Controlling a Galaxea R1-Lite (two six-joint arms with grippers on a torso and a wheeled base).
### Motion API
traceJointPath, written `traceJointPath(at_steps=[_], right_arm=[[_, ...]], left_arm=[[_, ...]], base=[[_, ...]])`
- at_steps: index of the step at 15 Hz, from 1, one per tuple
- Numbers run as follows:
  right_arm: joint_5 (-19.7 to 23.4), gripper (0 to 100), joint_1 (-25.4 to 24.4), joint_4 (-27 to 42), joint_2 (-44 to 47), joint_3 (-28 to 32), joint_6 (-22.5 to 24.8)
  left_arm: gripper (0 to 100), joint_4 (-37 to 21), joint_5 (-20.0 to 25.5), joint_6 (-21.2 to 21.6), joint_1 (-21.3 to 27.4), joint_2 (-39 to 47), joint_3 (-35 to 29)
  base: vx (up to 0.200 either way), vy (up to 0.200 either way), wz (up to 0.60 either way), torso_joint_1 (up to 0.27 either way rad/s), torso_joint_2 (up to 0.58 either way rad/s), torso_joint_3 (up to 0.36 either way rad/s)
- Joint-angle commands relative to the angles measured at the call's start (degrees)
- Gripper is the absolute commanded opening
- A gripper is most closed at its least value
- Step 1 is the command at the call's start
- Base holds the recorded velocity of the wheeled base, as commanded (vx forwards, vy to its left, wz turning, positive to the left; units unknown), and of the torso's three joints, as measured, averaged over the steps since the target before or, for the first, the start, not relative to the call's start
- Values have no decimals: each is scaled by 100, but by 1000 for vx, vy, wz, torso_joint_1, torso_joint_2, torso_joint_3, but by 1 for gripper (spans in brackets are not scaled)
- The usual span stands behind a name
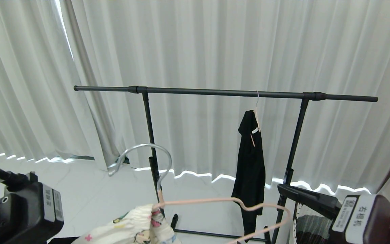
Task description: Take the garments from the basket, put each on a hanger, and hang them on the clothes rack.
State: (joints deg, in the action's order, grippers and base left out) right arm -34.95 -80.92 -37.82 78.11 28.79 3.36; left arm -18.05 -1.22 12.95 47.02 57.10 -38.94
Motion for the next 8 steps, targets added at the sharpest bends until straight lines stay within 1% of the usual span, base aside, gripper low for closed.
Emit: traceJointPath(at_steps=[1,2,4,6,8], right_arm=[[-3,100,243,2,-182,-172,-2],[-3,100,323,2,-243,-269,-20],[6,100,349,20,-217,-410,-187],[6,100,349,29,108,-331,-767],[6,100,323,29,601,-5,-1576]], left_arm=[[0,118,-265,-3,-193,-6,0],[0,232,-388,-3,-281,3,0],[0,601,-405,-3,-360,12,0],[0,1023,-397,6,-360,20,-9],[0,1296,-397,112,-351,20,-9]], base=[[0,0,0,0,0,0],[0,0,0,0,0,0],[0,0,0,0,0,0],[0,0,0,0,0,0],[0,0,0,0,0,0]])
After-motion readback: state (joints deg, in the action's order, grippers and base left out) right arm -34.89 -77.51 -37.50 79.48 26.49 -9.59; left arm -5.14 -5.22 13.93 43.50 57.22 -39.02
